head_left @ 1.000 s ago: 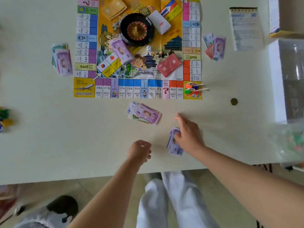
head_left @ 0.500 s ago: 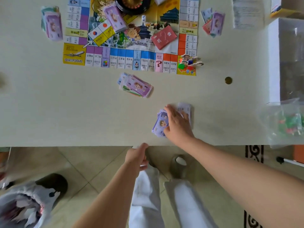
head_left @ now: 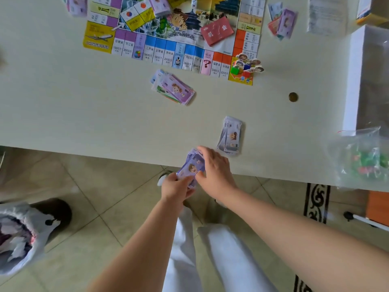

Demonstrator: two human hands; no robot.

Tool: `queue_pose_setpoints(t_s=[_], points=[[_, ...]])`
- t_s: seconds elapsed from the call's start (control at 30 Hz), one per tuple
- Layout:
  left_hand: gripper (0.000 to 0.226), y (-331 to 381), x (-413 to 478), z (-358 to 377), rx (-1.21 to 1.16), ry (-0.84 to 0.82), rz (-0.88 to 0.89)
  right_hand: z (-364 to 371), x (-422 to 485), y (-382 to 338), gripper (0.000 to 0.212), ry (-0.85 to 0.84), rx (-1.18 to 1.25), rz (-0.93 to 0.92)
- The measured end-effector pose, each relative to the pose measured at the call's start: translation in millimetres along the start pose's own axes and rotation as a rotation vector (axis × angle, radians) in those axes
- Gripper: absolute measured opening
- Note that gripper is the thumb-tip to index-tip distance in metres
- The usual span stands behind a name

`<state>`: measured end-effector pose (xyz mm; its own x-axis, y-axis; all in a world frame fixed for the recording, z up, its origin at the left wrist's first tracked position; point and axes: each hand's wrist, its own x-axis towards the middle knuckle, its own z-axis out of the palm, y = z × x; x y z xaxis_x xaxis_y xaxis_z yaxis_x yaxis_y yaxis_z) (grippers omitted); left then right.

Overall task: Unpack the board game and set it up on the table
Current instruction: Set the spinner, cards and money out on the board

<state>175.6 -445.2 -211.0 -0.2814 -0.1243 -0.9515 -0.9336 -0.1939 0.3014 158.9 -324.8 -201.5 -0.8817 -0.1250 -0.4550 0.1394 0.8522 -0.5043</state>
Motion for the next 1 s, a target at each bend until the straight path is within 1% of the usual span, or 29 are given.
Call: queue_pose_setpoints(t_s=[0.03, 0.1, 0.17, 0.2, 0.27, 0.3, 0.37, 0.5, 0.67, 0.73, 0.83, 1.0], points=[[0.012, 0, 0, -5, 0.079, 0.034, 0.094, -3, 3, 1, 0.066, -0.009, 0.010, 0.005], [0.010, 7, -3, -14, 0.335, 0.079, 0.340, -13, 11, 1, 0.065, -0.015, 0.061, 0.020], [0.003, 23, -7, -17, 0.564, 0.134, 0.541, -24, 24, 0, 0.050, -0.021, 0.142, 0.037], [0.005, 32, -8, -17, 0.615, 0.170, 0.617, -29, 30, -2, 0.039, -0.012, 0.162, 0.027], [0.010, 53, -8, -16, 0.628, 0.219, 0.731, -37, 43, -5, 0.019, 0.060, 0.143, -0.041], [0.012, 60, -5, -14, 0.611, 0.227, 0.765, -39, 48, -6, 0.013, 0.102, 0.129, -0.084], [0.015, 70, 0, -10, 0.604, 0.223, 0.835, -42, 57, -8, 0.010, 0.156, 0.104, -0.143], [0.024, 73, 12, -4, 0.715, 0.242, 0.866, -38, 64, 0, 0.010, 0.129, 0.024, -0.148], [0.036, 68, 21, -3, 0.729, 0.289, 0.834, -30, 66, 6, 0.017, 0.094, -0.039, -0.111], [0.033, 70, 24, -3, 0.739, 0.304, 0.807, -29, 68, 6, 0.017, 0.093, -0.047, -0.075], [0.027, 74, 28, 0, 0.747, 0.266, 0.775, -27, 70, 5, 0.018, 0.071, -0.067, -0.028], [0.025, 83, 30, 9, 0.765, 0.216, 0.767, -27, 72, -2, 0.012, 0.002, -0.019, -0.050]])
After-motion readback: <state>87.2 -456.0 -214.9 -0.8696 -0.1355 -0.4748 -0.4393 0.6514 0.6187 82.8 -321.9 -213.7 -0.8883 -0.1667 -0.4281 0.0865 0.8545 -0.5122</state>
